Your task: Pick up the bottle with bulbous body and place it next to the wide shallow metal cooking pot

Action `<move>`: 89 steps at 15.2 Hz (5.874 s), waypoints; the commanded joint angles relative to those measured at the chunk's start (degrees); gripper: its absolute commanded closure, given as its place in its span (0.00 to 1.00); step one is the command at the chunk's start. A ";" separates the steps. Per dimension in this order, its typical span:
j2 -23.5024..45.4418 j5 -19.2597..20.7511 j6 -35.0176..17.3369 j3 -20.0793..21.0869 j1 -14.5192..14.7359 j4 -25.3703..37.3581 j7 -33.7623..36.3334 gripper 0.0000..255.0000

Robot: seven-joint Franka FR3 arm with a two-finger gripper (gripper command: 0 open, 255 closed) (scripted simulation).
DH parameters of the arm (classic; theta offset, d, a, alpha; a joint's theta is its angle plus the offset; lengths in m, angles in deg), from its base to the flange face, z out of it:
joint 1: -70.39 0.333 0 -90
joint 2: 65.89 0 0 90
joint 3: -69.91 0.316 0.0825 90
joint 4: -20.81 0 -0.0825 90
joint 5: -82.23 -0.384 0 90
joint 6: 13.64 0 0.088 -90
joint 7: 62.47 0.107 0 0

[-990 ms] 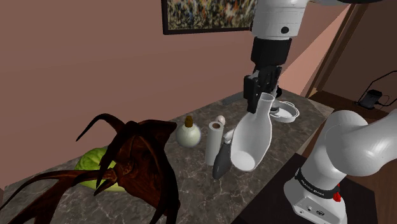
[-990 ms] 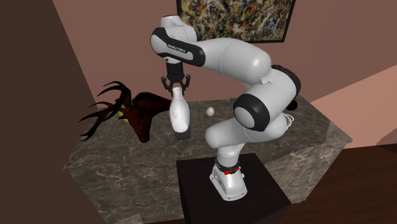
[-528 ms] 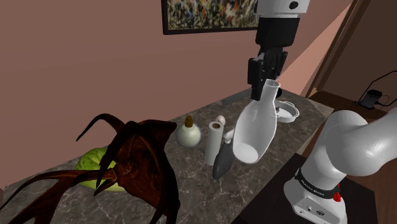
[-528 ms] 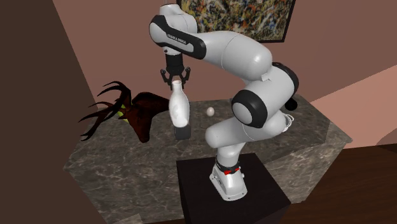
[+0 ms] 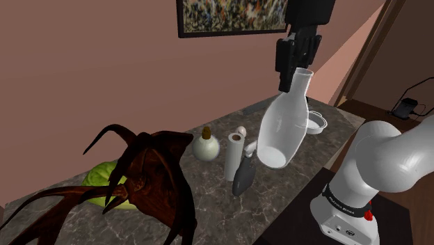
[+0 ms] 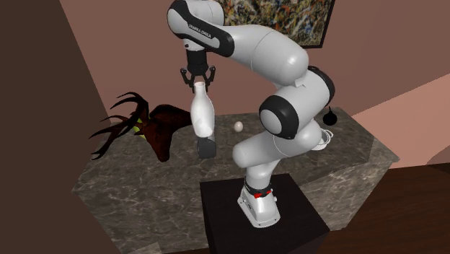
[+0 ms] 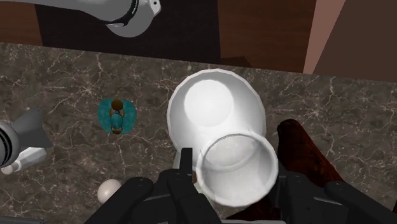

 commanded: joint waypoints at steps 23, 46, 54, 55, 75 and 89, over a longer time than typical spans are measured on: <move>4.97 7.81 4.00 -10.09 -2.55 7.45 -11.41 1.00; 22.82 18.64 -14.77 -32.25 -9.38 6.94 -39.65 1.00; 36.05 16.47 -19.55 -38.74 -12.27 15.43 -49.46 1.00; 37.95 15.89 -19.95 -39.42 -12.76 16.86 -50.72 1.00; 51.98 10.48 -31.61 -42.33 -16.99 18.27 -58.60 1.00; 52.98 10.00 -36.05 -42.18 -17.04 14.74 -58.80 1.00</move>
